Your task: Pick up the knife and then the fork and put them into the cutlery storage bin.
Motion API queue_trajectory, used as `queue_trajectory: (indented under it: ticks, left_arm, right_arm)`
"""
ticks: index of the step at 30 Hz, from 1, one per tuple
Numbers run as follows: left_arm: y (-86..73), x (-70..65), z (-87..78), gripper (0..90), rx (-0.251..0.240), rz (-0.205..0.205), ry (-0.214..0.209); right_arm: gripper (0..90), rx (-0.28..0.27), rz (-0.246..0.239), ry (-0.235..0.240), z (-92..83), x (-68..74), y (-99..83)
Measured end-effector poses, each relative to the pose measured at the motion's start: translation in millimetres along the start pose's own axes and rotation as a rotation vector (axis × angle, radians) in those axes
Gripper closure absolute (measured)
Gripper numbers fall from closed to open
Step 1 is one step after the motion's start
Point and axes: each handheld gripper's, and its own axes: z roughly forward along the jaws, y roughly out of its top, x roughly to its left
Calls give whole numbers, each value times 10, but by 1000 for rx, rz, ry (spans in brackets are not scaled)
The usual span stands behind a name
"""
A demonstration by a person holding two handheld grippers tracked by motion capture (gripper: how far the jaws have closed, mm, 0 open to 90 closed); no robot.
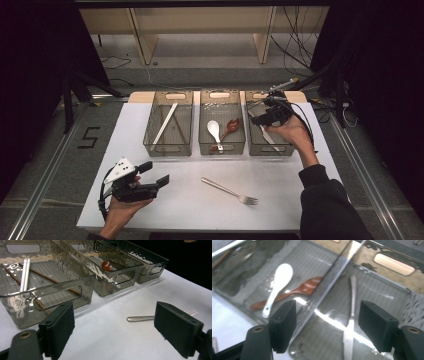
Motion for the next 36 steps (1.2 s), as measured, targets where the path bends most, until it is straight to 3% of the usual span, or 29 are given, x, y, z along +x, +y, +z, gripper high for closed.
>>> queue_trajectory:
  ticks: [15,26,36]
  left_arm:
    - [0,2,-3,163,-1,3,-1]
    - [1,2,-8,163,-4,3,-3]
    - [0,2,-9,163,-4,3,-3]
  right_arm:
    - [300,-38,-65,41,-162,279,-88]
    - [282,-17,-137,109,-204,588,-194]
    - [274,-14,-170,147,-205,766,-266]
